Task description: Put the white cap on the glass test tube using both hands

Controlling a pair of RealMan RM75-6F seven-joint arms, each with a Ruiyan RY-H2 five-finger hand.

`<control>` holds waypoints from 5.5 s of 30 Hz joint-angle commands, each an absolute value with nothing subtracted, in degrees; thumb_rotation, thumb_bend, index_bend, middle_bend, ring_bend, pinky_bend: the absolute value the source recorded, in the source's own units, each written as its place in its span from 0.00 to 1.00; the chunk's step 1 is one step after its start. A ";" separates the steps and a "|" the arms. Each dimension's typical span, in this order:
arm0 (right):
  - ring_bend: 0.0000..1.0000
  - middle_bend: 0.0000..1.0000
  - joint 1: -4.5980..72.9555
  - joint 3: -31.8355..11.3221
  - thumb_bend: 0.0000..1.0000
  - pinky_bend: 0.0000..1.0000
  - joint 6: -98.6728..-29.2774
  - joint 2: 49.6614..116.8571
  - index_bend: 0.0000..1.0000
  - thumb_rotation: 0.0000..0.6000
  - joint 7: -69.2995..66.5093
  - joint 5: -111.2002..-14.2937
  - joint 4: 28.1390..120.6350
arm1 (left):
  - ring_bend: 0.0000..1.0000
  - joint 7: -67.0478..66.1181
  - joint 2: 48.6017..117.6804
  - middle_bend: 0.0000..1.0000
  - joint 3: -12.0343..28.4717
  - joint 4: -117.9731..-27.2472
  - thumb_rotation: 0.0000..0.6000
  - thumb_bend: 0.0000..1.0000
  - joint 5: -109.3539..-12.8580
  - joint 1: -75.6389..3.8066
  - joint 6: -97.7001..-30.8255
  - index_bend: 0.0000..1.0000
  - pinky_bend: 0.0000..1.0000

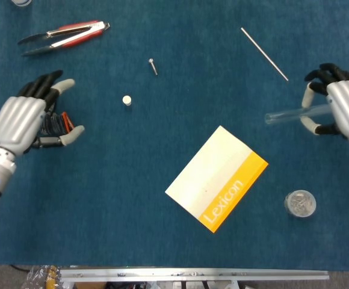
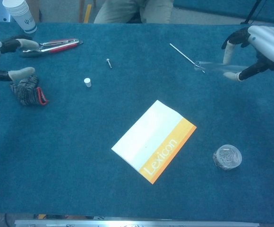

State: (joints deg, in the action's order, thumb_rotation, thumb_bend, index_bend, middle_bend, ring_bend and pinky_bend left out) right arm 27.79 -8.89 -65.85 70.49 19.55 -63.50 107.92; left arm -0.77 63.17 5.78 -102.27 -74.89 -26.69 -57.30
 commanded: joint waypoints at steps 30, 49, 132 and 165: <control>0.15 0.32 23.88 -9.29 0.39 0.25 -68.81 62.91 0.75 1.00 12.63 -65.57 110.23 | 0.00 -21.05 85.55 0.09 10.18 -87.57 1.00 0.21 -55.92 -42.55 -50.51 0.29 0.03; 0.15 0.32 23.20 -9.22 0.39 0.25 -67.84 62.51 0.75 1.00 9.18 -66.33 108.40 | 0.00 -26.98 93.78 0.10 10.08 -78.07 0.99 0.27 -48.48 -47.52 -49.99 0.38 0.03; 0.15 0.32 22.61 -9.90 0.38 0.25 -67.51 62.75 0.75 1.00 8.24 -65.59 107.62 | 0.00 -25.59 96.14 0.16 8.65 -69.90 1.00 0.33 -49.48 -48.77 -47.23 0.51 0.03; 0.15 0.32 24.37 -10.65 0.38 0.25 -65.86 68.78 0.75 1.00 4.73 -66.68 105.29 | 0.00 -11.50 71.62 0.20 14.96 -99.40 1.00 0.33 -42.59 -44.89 -45.95 0.53 0.08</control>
State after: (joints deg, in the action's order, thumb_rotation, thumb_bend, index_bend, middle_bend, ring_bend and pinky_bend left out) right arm 24.17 -10.30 -65.96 68.03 5.60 -66.71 105.57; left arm -11.78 72.33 14.79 -98.72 -43.24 -44.75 -46.05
